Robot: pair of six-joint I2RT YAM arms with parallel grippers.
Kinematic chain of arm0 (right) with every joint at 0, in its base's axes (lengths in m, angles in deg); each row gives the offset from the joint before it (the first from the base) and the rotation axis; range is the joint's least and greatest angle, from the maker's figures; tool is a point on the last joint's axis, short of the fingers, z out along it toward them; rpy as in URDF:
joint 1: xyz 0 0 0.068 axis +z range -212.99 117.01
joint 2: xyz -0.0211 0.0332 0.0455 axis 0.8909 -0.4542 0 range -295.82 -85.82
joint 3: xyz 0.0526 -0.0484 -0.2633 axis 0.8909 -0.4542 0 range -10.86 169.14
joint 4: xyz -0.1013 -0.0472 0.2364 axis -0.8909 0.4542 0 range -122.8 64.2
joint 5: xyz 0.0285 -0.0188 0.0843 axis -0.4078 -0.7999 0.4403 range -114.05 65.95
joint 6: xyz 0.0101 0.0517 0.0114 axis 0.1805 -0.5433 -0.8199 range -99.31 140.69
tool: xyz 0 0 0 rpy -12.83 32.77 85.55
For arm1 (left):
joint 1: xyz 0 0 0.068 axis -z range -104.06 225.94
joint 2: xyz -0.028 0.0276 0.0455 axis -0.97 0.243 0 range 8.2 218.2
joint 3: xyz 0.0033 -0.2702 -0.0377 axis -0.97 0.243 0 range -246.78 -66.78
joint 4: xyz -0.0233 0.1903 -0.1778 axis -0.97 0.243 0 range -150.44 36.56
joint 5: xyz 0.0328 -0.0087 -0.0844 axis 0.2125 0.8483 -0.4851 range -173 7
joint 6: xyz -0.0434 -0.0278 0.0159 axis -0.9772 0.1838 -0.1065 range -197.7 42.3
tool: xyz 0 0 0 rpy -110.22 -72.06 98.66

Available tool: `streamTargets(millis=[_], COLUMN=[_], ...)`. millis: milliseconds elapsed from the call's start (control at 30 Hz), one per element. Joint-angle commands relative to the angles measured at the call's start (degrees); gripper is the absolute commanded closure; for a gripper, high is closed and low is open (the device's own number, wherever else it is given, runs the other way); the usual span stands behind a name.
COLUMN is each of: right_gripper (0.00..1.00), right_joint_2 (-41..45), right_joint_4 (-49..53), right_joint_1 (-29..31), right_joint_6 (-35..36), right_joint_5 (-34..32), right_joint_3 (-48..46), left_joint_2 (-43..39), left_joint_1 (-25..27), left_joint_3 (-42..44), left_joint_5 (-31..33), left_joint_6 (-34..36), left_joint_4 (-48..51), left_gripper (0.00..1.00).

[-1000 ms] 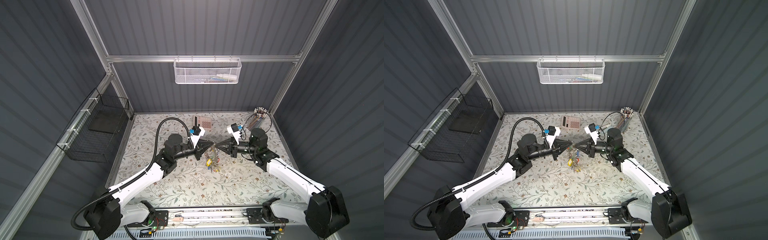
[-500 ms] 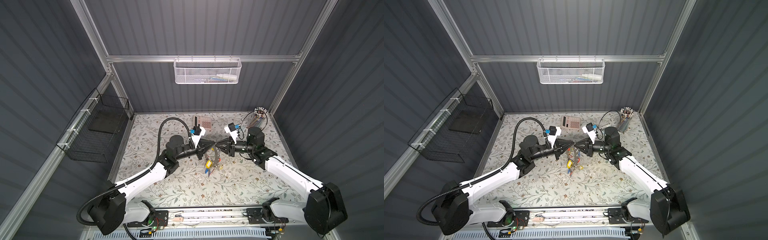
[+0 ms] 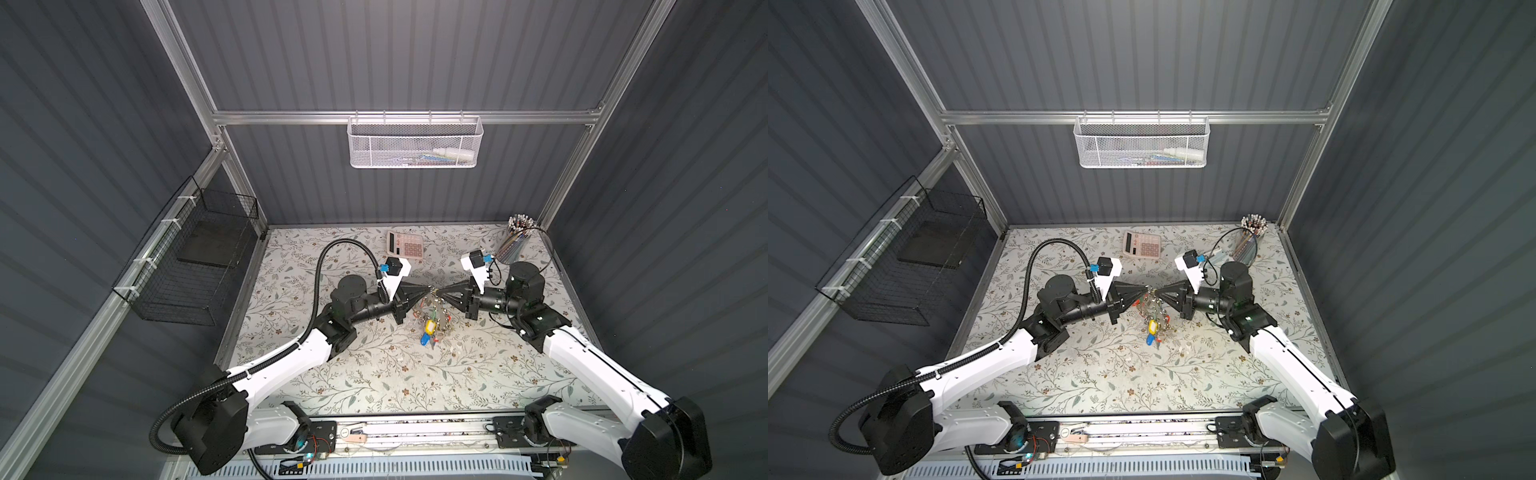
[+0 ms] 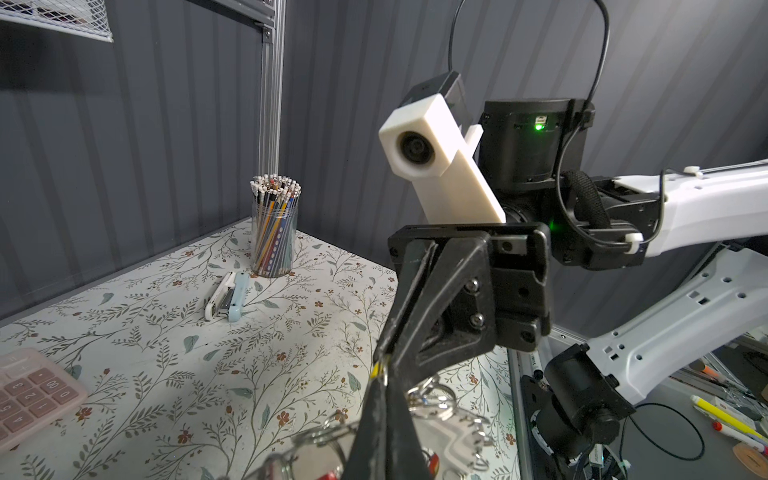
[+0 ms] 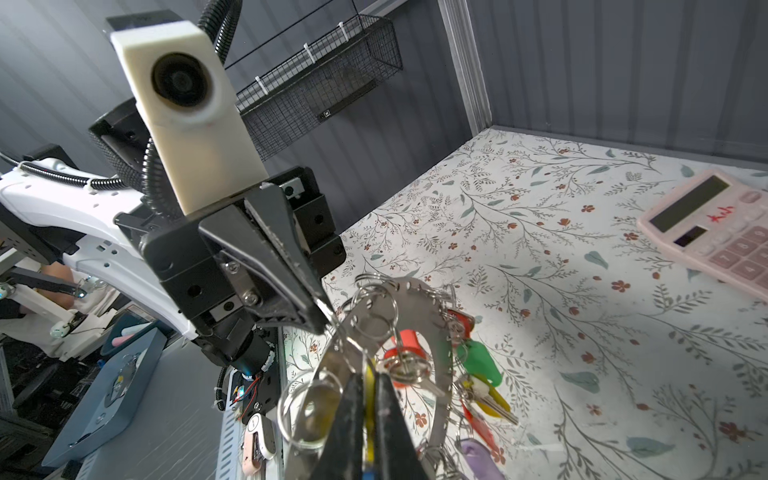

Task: Put the keys on the keyring

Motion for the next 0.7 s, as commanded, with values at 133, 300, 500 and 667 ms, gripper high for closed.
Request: streamTargets(millis=[133, 300, 500, 667], right_gripper=[0.93, 0.93, 0.92, 0.91], right_joint_2=[0.8, 1.2, 1.7, 1.0], right_joint_4=[2.8, 2.6, 2.5, 3.4], right_joint_1=[-0.1, -0.1, -0.1, -0.1], right_joint_6=[1.7, 1.0, 0.7, 1.3], right_joint_5=[-0.7, 0.5, 0.6, -0.6], right_joint_3=[2.5, 3.3, 3.8, 3.5], left_joint_2=[-1.6, -1.6, -0.7, -0.9], left_joint_1=[0.2, 0.2, 0.2, 0.2], left_joint_3=[-1.3, -1.6, -2.2, -2.2], left_joint_5=[-1.3, -1.0, -2.1, -2.5], left_joint_6=[2.5, 3.7, 3.5, 2.2], left_joint_4=[-0.2, 2.1, 1.9, -0.2], left_gripper=[1.0, 1.0, 1.0, 1.0])
